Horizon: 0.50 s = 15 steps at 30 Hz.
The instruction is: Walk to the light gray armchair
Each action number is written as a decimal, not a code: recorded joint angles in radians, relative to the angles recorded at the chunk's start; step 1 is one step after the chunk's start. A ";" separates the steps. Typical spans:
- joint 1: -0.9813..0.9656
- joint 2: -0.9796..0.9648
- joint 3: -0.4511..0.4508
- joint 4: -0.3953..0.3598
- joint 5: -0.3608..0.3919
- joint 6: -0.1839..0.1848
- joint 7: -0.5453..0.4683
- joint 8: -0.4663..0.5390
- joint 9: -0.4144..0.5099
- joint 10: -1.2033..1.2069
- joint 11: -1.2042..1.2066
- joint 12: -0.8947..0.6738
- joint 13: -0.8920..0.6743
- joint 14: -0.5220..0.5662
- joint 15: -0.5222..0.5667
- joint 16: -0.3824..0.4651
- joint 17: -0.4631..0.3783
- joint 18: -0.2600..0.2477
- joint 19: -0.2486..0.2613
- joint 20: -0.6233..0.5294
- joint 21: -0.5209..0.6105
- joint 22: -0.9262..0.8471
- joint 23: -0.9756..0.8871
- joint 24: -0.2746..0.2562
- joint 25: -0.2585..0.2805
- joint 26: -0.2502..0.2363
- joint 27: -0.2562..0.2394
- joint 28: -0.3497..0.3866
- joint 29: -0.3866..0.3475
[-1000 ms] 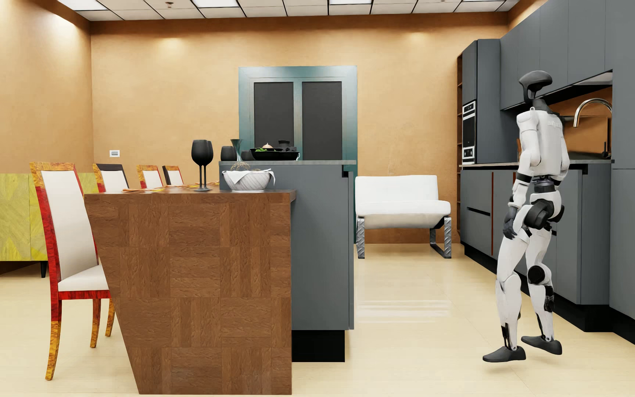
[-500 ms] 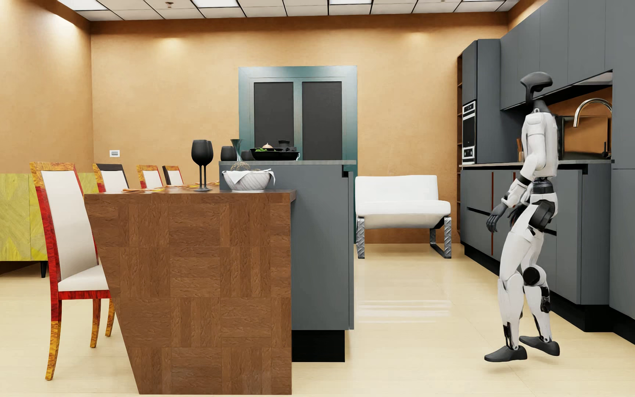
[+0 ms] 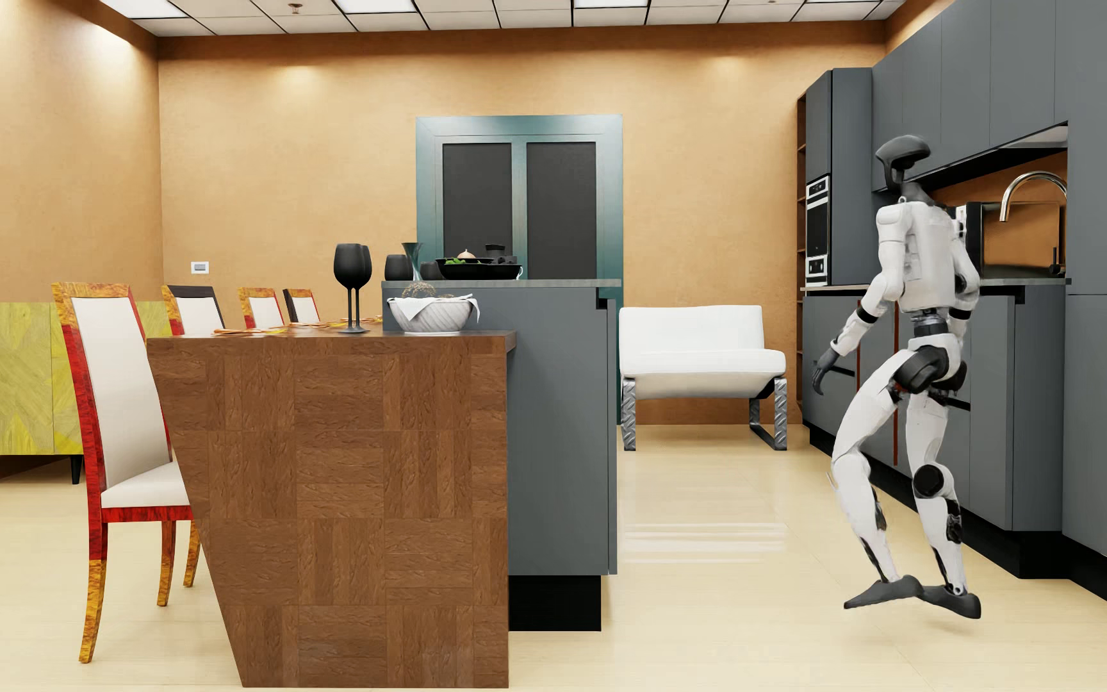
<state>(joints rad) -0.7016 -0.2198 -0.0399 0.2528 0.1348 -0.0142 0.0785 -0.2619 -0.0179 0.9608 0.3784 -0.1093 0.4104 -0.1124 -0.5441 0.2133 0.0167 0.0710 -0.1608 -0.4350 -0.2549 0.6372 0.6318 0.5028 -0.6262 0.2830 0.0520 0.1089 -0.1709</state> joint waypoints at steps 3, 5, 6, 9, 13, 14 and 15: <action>-0.158 0.027 0.022 -0.249 0.034 -0.005 -0.072 0.099 0.004 0.194 -0.015 0.100 -0.074 -0.030 -0.008 0.001 -0.073 -0.134 -0.041 0.046 0.058 0.016 -0.022 0.004 -0.005 0.010 -0.041 0.009 -0.009; -0.241 0.058 0.041 -0.320 0.068 -0.003 0.006 0.176 0.008 0.112 -0.025 0.202 -0.169 -0.038 -0.021 0.009 -0.128 -0.191 -0.059 0.084 0.135 0.038 -0.044 -0.010 -0.027 0.018 -0.062 0.012 -0.012; -0.271 0.078 0.054 -0.358 0.088 -0.001 0.021 0.222 0.011 0.017 -0.023 0.260 -0.218 -0.037 -0.036 0.015 -0.158 -0.209 -0.070 0.100 0.172 0.055 -0.060 -0.013 -0.034 0.029 -0.081 0.002 -0.007; -0.258 0.162 0.105 -0.454 0.120 -0.005 -0.088 0.334 0.024 -0.364 0.000 0.403 -0.329 -0.004 -0.025 0.023 -0.193 -0.254 -0.087 0.119 0.305 0.105 -0.124 0.054 -0.072 0.108 -0.096 -0.101 0.019; -0.138 0.071 0.172 -0.353 0.135 -0.029 -0.047 0.390 0.062 -0.239 0.443 0.503 -0.294 -0.104 0.449 -0.038 -0.196 0.001 0.373 0.228 0.461 0.127 -0.170 0.130 0.007 0.166 -0.056 -0.127 0.081; -0.074 -0.028 0.187 -0.299 0.131 -0.033 -0.015 0.309 0.068 -0.243 0.642 0.507 -0.270 -0.155 0.570 -0.065 -0.208 -0.002 0.407 0.249 0.498 0.133 -0.173 0.123 -0.003 0.159 -0.041 -0.123 0.124; 0.005 -0.137 0.183 -0.258 0.091 -0.035 0.017 0.295 0.072 -0.273 0.802 0.492 -0.245 -0.193 0.526 -0.083 -0.214 -0.018 0.409 0.247 0.510 0.143 -0.172 0.118 -0.032 0.144 -0.026 -0.129 0.149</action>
<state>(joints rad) -0.6964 -0.3567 0.1436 -0.0048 0.2256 -0.0492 0.0952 0.0328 0.0540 0.6879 1.1807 0.3830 0.1653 -0.3057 -0.0178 0.1304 -0.1969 0.0528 0.2479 -0.1884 0.2548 0.7800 0.4603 0.6209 -0.6585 0.4267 0.0258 -0.0206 -0.0223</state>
